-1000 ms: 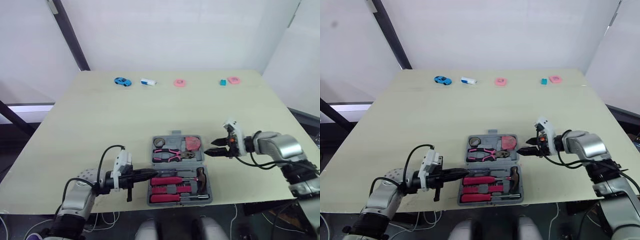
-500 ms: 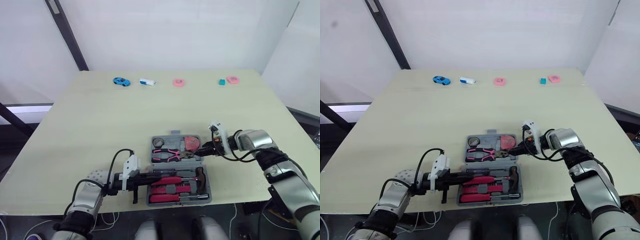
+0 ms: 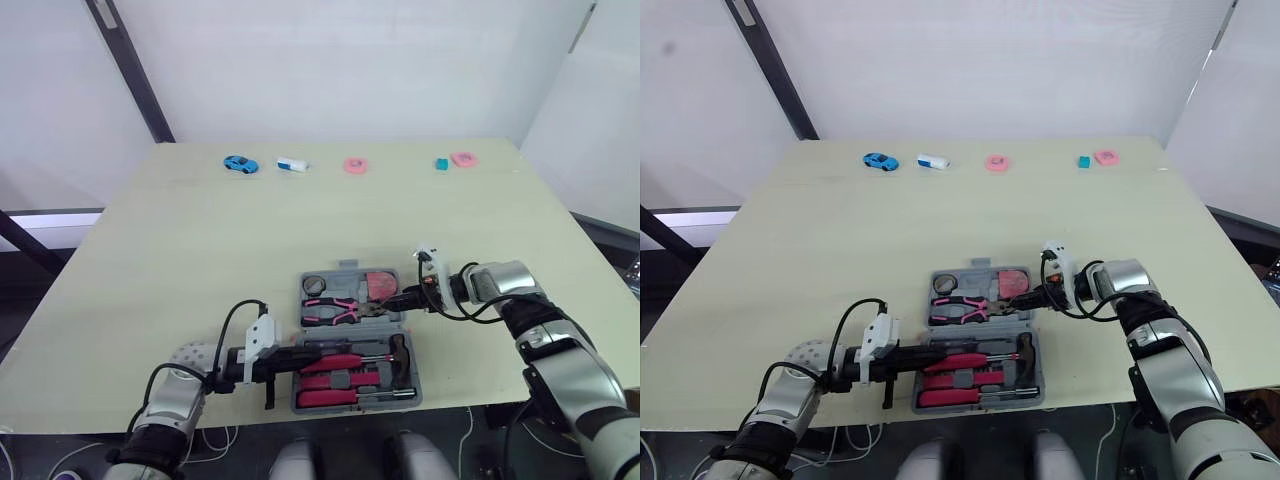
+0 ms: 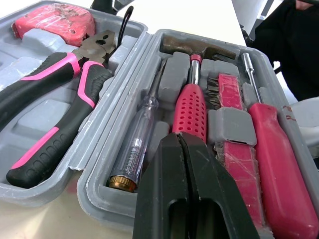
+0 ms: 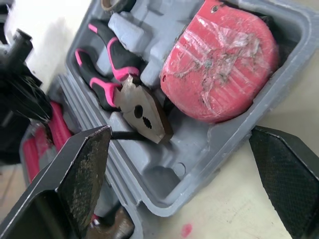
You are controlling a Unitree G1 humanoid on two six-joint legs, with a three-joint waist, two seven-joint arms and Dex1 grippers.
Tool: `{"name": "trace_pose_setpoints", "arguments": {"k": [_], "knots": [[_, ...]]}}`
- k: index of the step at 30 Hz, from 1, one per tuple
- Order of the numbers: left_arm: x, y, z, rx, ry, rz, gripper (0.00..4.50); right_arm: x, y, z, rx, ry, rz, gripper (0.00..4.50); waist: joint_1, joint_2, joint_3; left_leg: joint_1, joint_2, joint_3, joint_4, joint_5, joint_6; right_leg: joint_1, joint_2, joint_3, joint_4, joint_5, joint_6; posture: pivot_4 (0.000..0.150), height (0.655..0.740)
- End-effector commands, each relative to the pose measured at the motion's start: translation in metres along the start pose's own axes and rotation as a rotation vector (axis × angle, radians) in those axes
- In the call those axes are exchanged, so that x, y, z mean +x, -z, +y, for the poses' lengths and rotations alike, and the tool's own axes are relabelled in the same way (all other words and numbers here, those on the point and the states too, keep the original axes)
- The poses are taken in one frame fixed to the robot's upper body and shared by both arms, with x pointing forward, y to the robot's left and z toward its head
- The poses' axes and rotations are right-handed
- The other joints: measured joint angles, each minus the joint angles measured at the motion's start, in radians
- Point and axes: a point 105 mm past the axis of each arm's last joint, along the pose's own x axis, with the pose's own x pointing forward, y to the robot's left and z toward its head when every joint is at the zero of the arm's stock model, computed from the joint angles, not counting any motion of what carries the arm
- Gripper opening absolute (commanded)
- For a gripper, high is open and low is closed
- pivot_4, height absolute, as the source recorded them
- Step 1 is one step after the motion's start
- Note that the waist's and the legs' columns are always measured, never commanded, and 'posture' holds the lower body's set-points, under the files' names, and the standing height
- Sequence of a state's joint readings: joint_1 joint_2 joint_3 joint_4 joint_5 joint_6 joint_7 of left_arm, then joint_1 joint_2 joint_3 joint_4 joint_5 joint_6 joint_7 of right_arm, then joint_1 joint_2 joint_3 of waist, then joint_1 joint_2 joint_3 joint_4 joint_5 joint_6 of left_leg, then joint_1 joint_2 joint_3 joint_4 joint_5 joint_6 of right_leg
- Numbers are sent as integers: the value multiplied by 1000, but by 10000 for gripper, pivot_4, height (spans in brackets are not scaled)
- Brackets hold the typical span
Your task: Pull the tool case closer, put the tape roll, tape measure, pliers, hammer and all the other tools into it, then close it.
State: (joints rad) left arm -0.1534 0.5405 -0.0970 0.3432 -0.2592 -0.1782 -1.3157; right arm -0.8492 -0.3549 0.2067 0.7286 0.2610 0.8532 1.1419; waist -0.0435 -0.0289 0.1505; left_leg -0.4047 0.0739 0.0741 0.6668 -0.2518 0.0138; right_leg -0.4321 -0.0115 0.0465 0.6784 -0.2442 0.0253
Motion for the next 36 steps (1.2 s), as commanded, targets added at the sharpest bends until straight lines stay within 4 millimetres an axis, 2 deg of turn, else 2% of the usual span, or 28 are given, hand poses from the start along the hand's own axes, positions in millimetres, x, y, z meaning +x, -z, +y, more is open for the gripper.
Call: {"name": "trace_pose_setpoints", "arguments": {"k": [1, 9, 11, 13, 16, 18, 20, 23, 26, 29, 32, 36], "knots": [[0, 23, -9, -58, 16, 54, 739, 4, -16, 25, -39, -126, -64, 45000, 0, 1, 0, 0, 0, 0, 0, 0, 0, 0, 0, 0, 0, 0, 0, 1500, 7400], [-9, 34, -14, -52, 5, 46, 739, -6, -20, 39, -46, -173, -121, 45000, -3, 5, -2, 3, 1, 1, -1, 0, 0, 1, 2, 2, 1, 0, 0, 1500, 7400], [-14, 32, -14, -37, -10, 16, 739, -15, -24, 45, -55, -186, -151, 45000, -5, 5, -3, 4, 1, 2, -2, 0, 0, 1, 3, 4, 1, 0, 0, 1500, 7400], [-22, 19, -10, -20, -61, -65, 739, -23, -25, 51, -75, -192, -171, 45000, -8, 5, -3, 4, 2, 2, -3, 0, 0, 1, 3, 4, 1, 0, 0, 1500, 7400], [-45, 6, -12, -50, -106, -129, 739, -32, -24, 62, -101, -200, -189, 45000, -18, 5, -2, 4, 3, 1, -4, 0, 0, 0, 3, 4, 0, 0, -1, 1500, 7400], [-71, 7, -18, -96, -138, -114, 739, -40, -23, 71, -114, -211, -203, 45000, -24, 4, -2, 4, 3, 0, -6, 0, 0, -1, 3, 4, 0, -1, -1, 1500, 7400], [-89, 8, -23, -135, -162, -89, 739, -46, -21, 77, -120, -214, -208, 45000, -22, 5, -1, 4, 3, -1, -8, 0, 0, -2, 3, 3, 0, -1, -2, 1500, 7400], [-127, 11, -21, -191, -277, -58, 739, -59, -5, 93, -162, -219, -188, 45000, -12, 5, 0, 3, 2, -1, -9, 0, 0, -2, 1, 0, -1, -2, -3, 1500, 7400], [-141, 3, -16, -213, -339, -94, 739, -67, 12, 110, -191, -232, -171, 45000, 2, 5, 1, 3, 1, -1, -9, 0, 0, -1, -3, -3, -3, -3, -3, 1500, 7400], [-140, -10, -9, -205, -381, -169, 739, -72, 30, 128, -198, -267, -148, 45000, 5, 4, 1, 3, 1, -1, -10, 0, 0, -1, -5, -2, -5, -4, -4, 1500, 7400], [-121, -27, -8, -212, -364, -246, 739, -71, 45, 134, -264, -247, -126, 45000, 5, 3, 1, 3, 0, -2, -10, 0, 0, 0, -6, -2, -7, -4, -3, 1500, 7400], [-96, -45, -8, -219, -336, -283, 739, -71, 31, 136, -404, -201, -253, 45000, 0, -1, 2, 3, -1, -1, -10, 0, 0, 1, -5, 0, -7, -5, 0, 1500, 7400]]}}
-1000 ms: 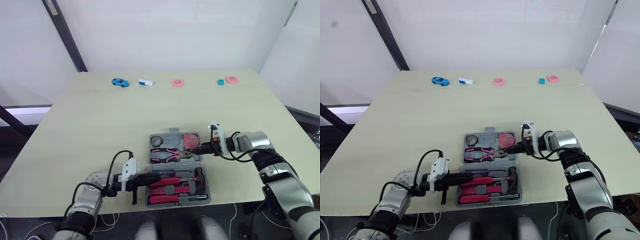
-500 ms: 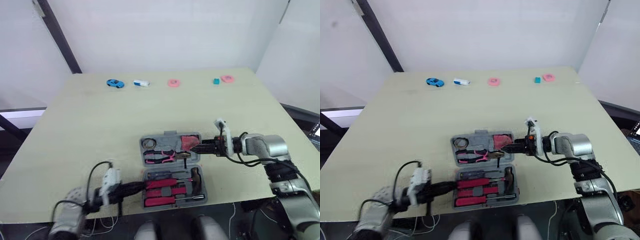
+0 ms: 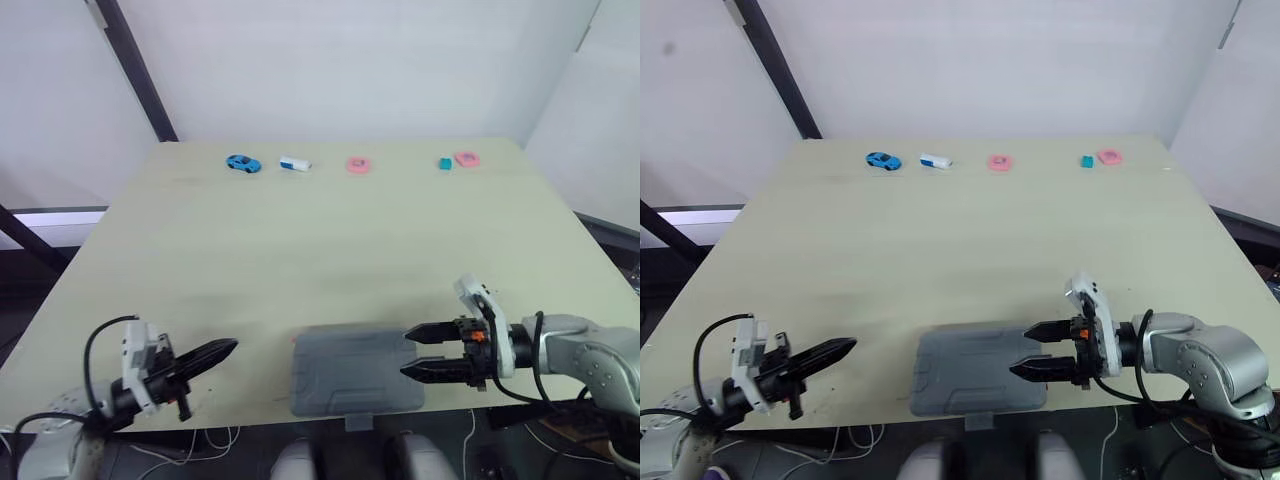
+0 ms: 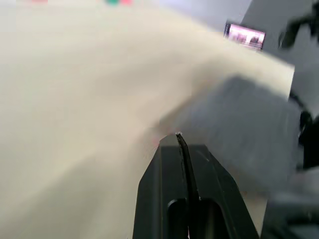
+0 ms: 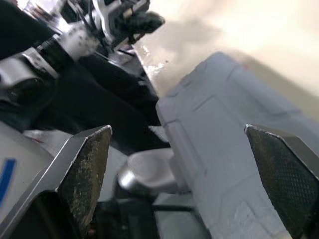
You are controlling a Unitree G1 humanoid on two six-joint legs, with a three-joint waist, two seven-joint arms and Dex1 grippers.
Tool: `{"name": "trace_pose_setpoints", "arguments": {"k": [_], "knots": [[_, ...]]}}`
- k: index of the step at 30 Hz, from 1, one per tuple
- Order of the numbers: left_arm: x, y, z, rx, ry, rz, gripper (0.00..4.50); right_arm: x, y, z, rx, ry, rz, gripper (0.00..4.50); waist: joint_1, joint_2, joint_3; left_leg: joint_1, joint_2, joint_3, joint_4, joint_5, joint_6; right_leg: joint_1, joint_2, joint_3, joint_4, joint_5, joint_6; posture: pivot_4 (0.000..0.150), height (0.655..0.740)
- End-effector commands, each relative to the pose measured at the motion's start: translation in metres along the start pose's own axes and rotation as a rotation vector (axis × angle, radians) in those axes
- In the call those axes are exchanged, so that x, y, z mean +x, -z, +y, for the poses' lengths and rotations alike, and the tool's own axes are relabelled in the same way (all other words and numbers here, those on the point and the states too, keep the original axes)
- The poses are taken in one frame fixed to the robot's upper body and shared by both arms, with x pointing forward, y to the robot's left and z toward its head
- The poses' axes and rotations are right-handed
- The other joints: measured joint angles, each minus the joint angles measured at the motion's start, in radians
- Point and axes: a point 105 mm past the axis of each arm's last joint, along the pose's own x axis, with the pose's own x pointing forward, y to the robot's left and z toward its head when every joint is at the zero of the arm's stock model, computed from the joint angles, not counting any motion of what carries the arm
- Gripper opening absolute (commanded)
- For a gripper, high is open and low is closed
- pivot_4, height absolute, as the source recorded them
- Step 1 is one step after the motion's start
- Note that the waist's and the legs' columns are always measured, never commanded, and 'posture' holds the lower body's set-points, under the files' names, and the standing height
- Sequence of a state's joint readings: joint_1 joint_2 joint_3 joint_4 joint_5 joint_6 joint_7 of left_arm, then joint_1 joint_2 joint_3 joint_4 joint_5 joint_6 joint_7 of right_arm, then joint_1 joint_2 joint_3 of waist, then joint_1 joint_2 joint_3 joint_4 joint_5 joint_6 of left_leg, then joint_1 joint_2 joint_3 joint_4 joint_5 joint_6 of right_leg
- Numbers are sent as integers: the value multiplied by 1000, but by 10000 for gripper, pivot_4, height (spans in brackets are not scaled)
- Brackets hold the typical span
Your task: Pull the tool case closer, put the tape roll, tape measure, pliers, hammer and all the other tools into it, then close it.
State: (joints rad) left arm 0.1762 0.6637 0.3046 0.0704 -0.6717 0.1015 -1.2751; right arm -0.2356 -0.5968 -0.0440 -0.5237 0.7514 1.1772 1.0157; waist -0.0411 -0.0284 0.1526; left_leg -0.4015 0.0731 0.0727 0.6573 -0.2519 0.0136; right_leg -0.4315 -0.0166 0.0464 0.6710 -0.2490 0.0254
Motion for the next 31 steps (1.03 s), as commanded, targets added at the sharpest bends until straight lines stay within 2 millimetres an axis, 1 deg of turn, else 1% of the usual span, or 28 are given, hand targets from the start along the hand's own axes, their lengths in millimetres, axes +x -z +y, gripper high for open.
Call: {"name": "trace_pose_setpoints", "arguments": {"k": [1, 2, 3, 5, 7, 8, 9, 10, 11, 13, 15, 16, 20, 22, 24, 27, 31], "knots": [[22, -16, -10, 8, 22, -33, 739, 0, -23, 2, -242, 60, -116, 45000, -3, -2, 0, 1, 0, 0, 0, 0, 0, 0, 1, 1, 0, 0, 1, 1500, 7400], [30, -17, -13, 7, 31, -36, 739, 1, -25, -1, -309, 92, -138, 45000, -1, -2, 0, 1, 1, 0, 0, 0, 0, 0, 2, 0, 0, 0, 1, 1500, 7400], [38, -18, -16, 5, 43, -43, 739, 3, -30, 0, -321, 80, -203, 45000, 0, -2, 0, 1, 1, 0, 0, 0, 0, 0, 3, 0, 0, 0, 2, 1500, 7400], [51, -20, -21, 2, 70, -49, 739, 6, -33, -11, -392, 114, -237, 45000, 1, -2, 0, 0, 1, 1, 0, 0, 0, 0, 4, -1, 0, 1, 3, 1500, 7400], [58, -19, -22, 1, 82, -35, 5459, 8, -29, -17, -442, 83, -212, 45000, 0, -2, 1, 0, 1, 1, 0, 0, 0, 1, 5, -1, 1, 1, 3, 1500, 7400], [60, -19, -22, -9, 89, -27, 6646, 6, -27, -26, -475, 117, -198, 45000, 0, -2, 1, 0, 1, 1, 0, 0, 0, 1, 5, -1, 1, 1, 3, 1500, 7400], [61, -19, -21, -18, 91, -18, 12015, 5, -25, -32, -507, 137, -180, 45000, 0, -2, 1, 0, 1, 2, 0, 0, 0, 1, 5, 0, 1, 2, 2, 1500, 7400], [61, -20, -19, -18, 83, -10, 16079, -1, -22, -37, -518, 158, -182, 45000, 0, -2, 1, 1, 0, 2, 0, 0, 0, 1, 4, 0, 1, 2, 2, 1500, 7400], [59, -21, -17, -19, 72, -3, 21112, -6, -20, -40, -525, 168, -184, 45000, 1, -2, 1, 0, 0, 2, 0, 0, 0, 1, 4, 0, 0, 2, 1, 1500, 7400], [44, -19, -9, -19, 27, 31, 29972, -26, -4, -46, -519, 200, -140, 45000, 3, -2, 1, 0, 0, 2, 0, 0, 0, 1, 5, 0, 0, 3, -1, 1500, 7400], [32, -17, -4, -24, 0, 55, 40187, -41, 5, -49, -508, 230, -120, 45000, 6, -2, 1, 0, 0, 1, -2, 0, 0, 1, 4, -1, -1, 3, -1, 1500, 7400], [24, -15, -2, -33, -19, 71, 44130, -53, 12, -49, -499, 254, -107, 45000, 7, -2, 1, 0, 0, 2, -3, 0, 0, 1, 4, 0, -2, 3, -1, 1500, 7400], [-5, -5, 3, -33, -94, 144, 44682, -92, 30, -48, -473, 347, -73, 45000, 6, -2, 1, 0, 1, 2, -5, 0, 0, 1, 4, -1, -6, 3, -1, 1500, 7400], [-14, -2, 5, -21, -133, 175, 44682, -106, 35, -47, -466, 379, -66, 45000, 5, -2, 1, 0, 1, 3, -5, 0, 0, 2, 4, 0, -6, 3, -1, 1500, 7400], [-18, 0, 8, -21, -163, 192, 44682, -113, 38, -45, -460, 390, -59, 45000, 6, -2, 1, 1, 1, 3, -4, 0, 0, 3, 3, -1, -6, 0, -2, 1500, 7400], [-25, 5, 13, -14, -219, 229, 44682, -118, 42, -43, -448, 400, -54, 45000, 7, -2, 1, 3, 1, 3, -4, 0, 0, 4, 3, -1, -6, -1, 0, 1500, 7400], [-26, 5, 14, -19, -243, 235, 44682, -119, 43, -42, -443, 404, -59, 45000, 7, -2, 1, 4, 1, 2, -4, 0, 0, 5, 3, 0, -6, 0, 0, 1500, 7400]]}}
